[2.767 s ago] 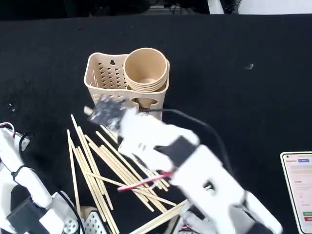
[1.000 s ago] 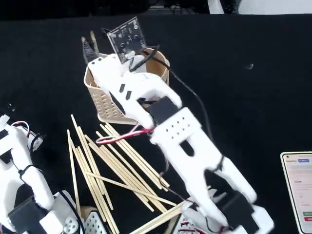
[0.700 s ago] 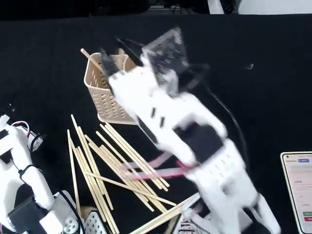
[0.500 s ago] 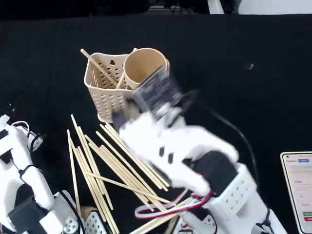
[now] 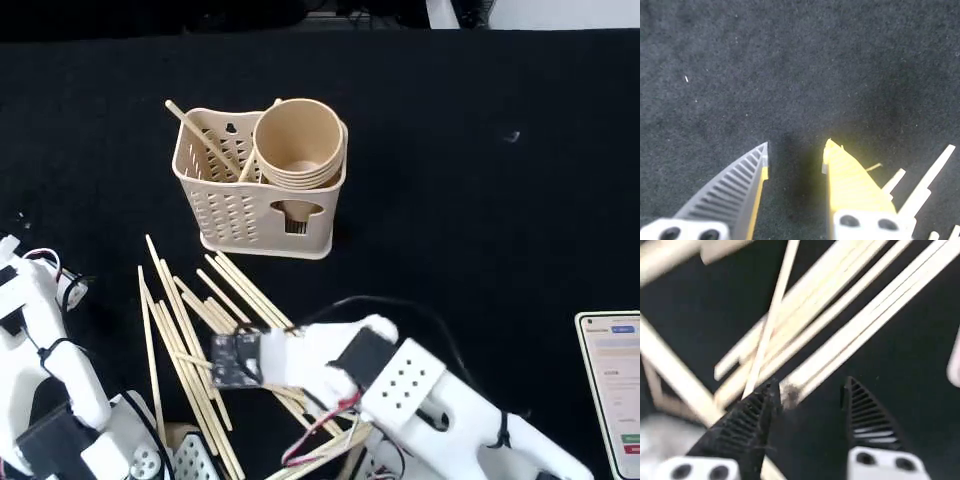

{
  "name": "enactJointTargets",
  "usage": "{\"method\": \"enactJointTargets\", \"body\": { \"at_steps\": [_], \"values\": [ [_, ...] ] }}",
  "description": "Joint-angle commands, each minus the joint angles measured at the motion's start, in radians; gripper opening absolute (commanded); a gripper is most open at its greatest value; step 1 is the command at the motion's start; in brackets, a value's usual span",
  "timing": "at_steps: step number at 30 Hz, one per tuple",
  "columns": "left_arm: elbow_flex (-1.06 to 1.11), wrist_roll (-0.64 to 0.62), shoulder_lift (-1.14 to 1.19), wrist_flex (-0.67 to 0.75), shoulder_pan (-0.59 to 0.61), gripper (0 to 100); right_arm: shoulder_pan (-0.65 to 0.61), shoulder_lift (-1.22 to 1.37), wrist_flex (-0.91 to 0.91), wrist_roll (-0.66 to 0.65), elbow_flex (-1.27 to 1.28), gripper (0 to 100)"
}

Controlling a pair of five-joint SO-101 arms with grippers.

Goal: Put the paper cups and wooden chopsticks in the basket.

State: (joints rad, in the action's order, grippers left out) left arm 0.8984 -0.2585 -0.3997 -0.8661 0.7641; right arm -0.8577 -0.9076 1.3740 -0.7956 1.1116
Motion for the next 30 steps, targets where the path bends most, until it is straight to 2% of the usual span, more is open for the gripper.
{"method": "enactJointTargets", "body": {
  "at_steps": [1, 5, 10, 12, 20, 23, 30],
  "values": [
    [-0.021, -0.011, -0.017, 0.012, -0.007, 18, 0.089, -0.022, 0.058, -0.147, 0.001, 20.6],
    [-0.036, -0.011, -0.008, 0.012, -0.004, 18, 0.025, -0.022, 0.023, -0.074, 0.008, 20.5],
    [-0.033, -0.011, -0.008, 0.012, -0.001, 18, -0.114, -0.022, -0.209, 0.120, 0.148, 20.4],
    [-0.031, -0.011, -0.008, 0.012, -0.001, 18, -0.169, -0.022, -0.238, 0.169, 0.182, 20.4],
    [-0.030, -0.011, -0.006, 0.012, -0.001, 18, -0.184, -0.022, -0.023, 0.130, -0.018, 20.4],
    [-0.036, -0.011, -0.006, 0.012, 0.018, 18, -0.224, -0.022, -0.011, 0.123, -0.022, 20.4],
    [-0.054, -0.011, -0.006, 0.051, 0.097, 18, -0.451, -0.022, -0.066, 0.304, 0.008, 20.2]
  ]
}}
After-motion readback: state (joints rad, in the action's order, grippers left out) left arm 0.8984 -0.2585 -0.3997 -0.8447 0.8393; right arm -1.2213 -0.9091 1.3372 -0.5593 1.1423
